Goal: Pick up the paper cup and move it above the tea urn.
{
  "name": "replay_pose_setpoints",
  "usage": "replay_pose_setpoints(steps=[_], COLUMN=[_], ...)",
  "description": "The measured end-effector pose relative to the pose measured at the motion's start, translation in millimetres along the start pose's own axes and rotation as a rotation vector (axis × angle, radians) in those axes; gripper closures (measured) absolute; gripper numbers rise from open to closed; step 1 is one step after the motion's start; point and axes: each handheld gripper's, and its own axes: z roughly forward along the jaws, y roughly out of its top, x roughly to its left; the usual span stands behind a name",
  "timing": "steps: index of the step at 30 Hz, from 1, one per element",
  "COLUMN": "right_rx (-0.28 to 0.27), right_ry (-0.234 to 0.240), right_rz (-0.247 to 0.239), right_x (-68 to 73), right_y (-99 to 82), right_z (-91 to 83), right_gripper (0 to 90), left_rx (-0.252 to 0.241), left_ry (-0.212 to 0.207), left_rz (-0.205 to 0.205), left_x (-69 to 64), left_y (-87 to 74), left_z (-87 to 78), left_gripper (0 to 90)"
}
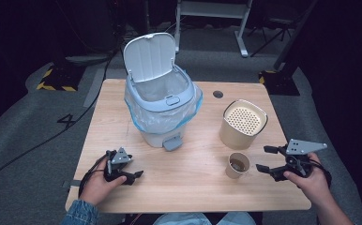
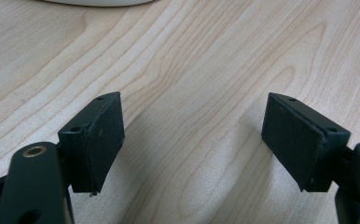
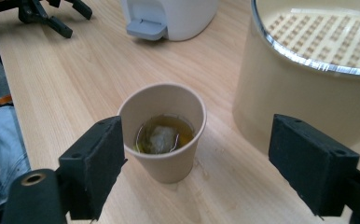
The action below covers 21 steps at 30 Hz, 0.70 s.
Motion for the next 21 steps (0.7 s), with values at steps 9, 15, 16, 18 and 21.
replay_pose_setpoints(steps=[9, 15, 16, 18, 21], right_rx=[0.001, 0.011, 0.01, 0.018, 0.027], right_ry=[0.028, 0.071, 0.079, 0.086, 0.101], right_rz=[0.056, 0.036, 0.038, 0.038, 0.045], right_x=[1.6, 4.1, 4.6, 6.3, 7.6], right_y=[-28.4, -39.7, -41.1, -44.7, -49.6], right_z=[10.0, 19.5, 21.4, 26.9, 37.1], right_gripper=[19.0, 20.1, 20.1, 20.1, 20.1], left_rx=[0.0, 0.002, 0.002, 0.002, 0.002], left_ry=[-0.003, -0.009, -0.009, -0.008, -0.008], left_rz=[0.005, 0.015, 0.015, 0.015, 0.014], left_x=[0.5, 3.2, 3.2, 3.3, 3.3], left_y=[-0.1, -0.3, -0.2, -0.2, -0.2], left_z=[-0.1, -0.5, -0.5, -0.5, -0.6], left_gripper=[21.4, 21.5, 21.6, 21.7, 21.7])
